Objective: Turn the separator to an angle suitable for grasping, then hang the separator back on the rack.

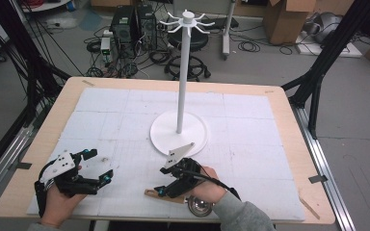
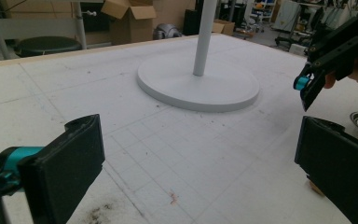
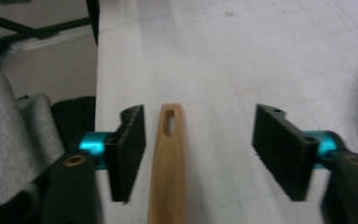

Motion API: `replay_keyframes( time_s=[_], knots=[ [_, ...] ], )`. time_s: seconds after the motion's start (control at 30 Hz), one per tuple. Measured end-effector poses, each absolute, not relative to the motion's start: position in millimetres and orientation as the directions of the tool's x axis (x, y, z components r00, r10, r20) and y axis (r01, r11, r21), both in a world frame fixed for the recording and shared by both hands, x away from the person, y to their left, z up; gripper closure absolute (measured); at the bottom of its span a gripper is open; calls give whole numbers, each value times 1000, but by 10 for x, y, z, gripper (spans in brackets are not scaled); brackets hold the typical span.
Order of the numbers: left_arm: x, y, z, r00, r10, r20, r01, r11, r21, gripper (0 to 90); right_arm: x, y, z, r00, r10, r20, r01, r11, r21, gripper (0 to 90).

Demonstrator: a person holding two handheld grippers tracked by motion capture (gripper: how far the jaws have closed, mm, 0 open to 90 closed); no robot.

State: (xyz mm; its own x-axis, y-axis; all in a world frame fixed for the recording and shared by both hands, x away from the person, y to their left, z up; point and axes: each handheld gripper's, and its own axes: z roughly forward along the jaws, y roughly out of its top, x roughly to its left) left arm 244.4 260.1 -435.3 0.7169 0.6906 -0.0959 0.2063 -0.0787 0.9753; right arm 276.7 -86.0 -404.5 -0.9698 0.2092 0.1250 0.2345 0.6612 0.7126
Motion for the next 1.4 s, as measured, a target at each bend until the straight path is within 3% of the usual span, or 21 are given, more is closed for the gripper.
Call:
replay_keyframes(
  time_s=[0.33, 0.9, 1.4],
  knots=[
    [2510, 2536, -4352, 729, 678, -98, 203, -78, 976, 18, 2621, -953, -4010, -971, 219, 91, 224, 719, 657, 3],
    [2588, 2463, -4349, 733, 674, -93, 199, -82, 977, 18, 2503, -1044, -4005, -974, 228, 5, 192, 808, 557, 4],
    [2588, 2439, -4358, 738, 669, -93, 210, -97, 973, 18, 2501, -1010, -4125, -975, 222, 23, 211, 884, 418, 47]
  ],
)
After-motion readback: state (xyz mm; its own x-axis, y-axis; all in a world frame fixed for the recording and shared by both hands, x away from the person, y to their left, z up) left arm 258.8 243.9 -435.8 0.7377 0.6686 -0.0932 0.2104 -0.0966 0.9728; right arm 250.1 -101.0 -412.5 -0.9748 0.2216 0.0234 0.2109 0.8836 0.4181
